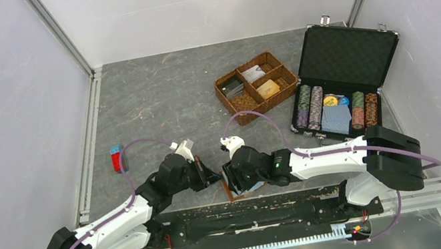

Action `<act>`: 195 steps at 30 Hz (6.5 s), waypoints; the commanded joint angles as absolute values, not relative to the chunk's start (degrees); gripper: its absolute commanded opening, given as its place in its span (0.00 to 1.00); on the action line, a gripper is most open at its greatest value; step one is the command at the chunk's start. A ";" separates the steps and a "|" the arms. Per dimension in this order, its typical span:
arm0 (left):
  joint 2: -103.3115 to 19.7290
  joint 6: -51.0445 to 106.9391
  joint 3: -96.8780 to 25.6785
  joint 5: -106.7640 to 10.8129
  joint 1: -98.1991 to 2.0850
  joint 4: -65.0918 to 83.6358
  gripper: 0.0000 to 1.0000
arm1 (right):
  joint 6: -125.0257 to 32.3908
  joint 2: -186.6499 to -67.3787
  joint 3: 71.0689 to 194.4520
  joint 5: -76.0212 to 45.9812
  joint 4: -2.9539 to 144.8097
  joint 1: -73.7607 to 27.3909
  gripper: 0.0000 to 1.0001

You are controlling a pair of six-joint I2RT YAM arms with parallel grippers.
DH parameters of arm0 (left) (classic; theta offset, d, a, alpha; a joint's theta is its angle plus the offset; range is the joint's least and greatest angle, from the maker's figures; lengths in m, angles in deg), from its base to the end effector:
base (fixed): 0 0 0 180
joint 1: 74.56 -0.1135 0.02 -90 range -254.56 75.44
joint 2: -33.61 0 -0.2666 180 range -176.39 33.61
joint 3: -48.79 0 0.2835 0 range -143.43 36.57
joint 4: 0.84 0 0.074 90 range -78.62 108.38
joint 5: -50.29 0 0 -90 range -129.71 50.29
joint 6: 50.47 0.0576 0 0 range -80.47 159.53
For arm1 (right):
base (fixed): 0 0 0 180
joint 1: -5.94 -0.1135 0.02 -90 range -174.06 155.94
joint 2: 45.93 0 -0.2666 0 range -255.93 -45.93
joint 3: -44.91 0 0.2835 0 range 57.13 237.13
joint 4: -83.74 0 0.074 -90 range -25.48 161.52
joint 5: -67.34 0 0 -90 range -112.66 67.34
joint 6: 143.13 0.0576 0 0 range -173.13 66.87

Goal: Take the credit cards out of the card holder
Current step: Remove the credit card from the card holder.

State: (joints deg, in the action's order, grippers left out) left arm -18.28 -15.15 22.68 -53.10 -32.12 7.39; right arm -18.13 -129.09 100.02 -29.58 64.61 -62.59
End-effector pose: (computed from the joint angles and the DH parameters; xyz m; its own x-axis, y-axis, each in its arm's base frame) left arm 0.1523 -0.1573 0.1272 -0.8899 -0.2619 -0.3736 0.1246 0.6481 -0.7512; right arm 0.1264 0.3023 0.1487 -0.7326 -0.3070 -0.6075 -0.5782 0.7516 0.3175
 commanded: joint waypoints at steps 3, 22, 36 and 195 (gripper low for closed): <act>-17.49 -15.32 22.77 -54.22 -32.43 5.40 0.02 | -18.09 -129.52 100.72 -30.70 64.79 -62.88 0.44; -18.31 -14.90 22.46 -54.22 -32.41 5.05 0.02 | -19.54 -127.20 102.72 -37.60 58.46 -62.90 0.47; -19.15 -14.61 22.15 -54.59 -32.43 4.78 0.02 | -20.34 -125.97 103.18 -40.35 55.96 -62.86 0.49; -35.36 -16.99 11.48 -56.52 -33.00 2.96 0.42 | -20.61 -122.20 96.68 -38.17 64.28 -65.34 0.28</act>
